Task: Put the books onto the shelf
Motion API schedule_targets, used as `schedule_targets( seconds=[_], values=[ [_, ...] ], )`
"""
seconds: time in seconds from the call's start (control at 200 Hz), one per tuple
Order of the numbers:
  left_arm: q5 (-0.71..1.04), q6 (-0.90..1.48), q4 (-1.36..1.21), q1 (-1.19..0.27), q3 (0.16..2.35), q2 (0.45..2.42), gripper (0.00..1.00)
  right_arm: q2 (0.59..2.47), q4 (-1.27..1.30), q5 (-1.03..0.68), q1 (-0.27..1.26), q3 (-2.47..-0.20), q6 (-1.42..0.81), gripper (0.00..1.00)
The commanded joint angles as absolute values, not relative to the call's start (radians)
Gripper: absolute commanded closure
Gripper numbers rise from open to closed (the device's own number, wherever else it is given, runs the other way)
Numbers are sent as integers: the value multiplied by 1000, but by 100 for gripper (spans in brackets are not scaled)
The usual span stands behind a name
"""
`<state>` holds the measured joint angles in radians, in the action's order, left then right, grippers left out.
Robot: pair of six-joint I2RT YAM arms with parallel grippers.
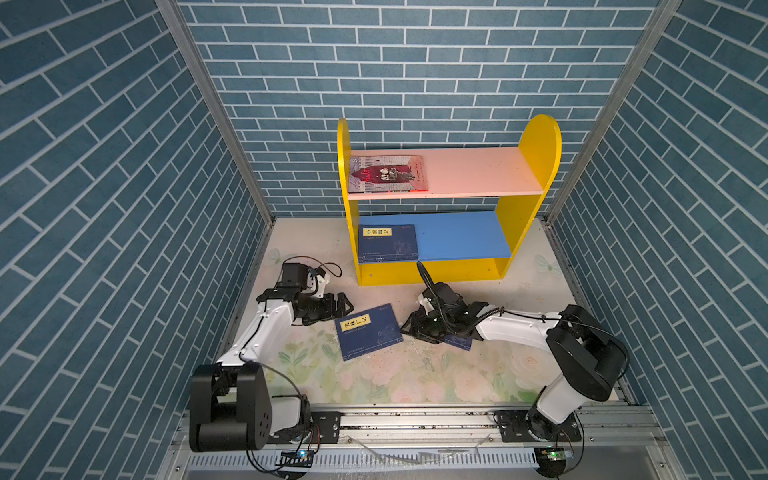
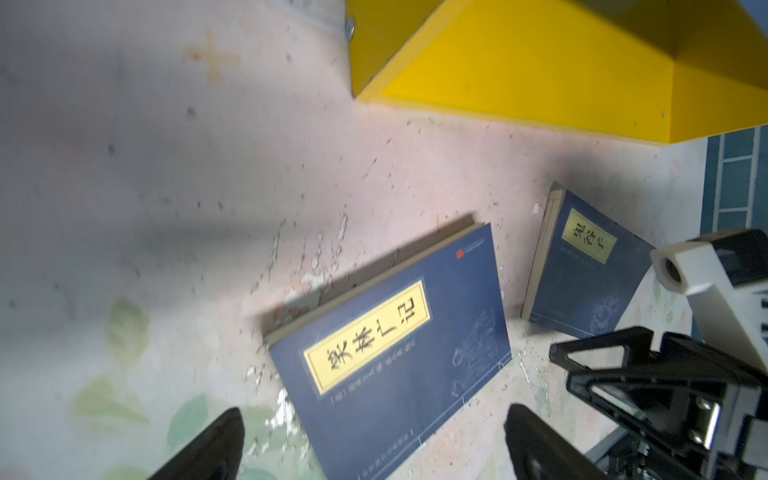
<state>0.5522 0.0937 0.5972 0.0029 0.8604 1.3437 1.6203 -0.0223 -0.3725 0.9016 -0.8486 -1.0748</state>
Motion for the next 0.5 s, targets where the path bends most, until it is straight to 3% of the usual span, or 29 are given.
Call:
schedule_targets(
  seconds=[0.0,0.495],
  values=[
    [577,-63,552,-3,932,1422,0,1588,-1,-327,949,-828,-1179,42],
    [571,-144,475,-64,966,1589,0,1700,298,-204,1089,-747,-1419,40]
  ],
)
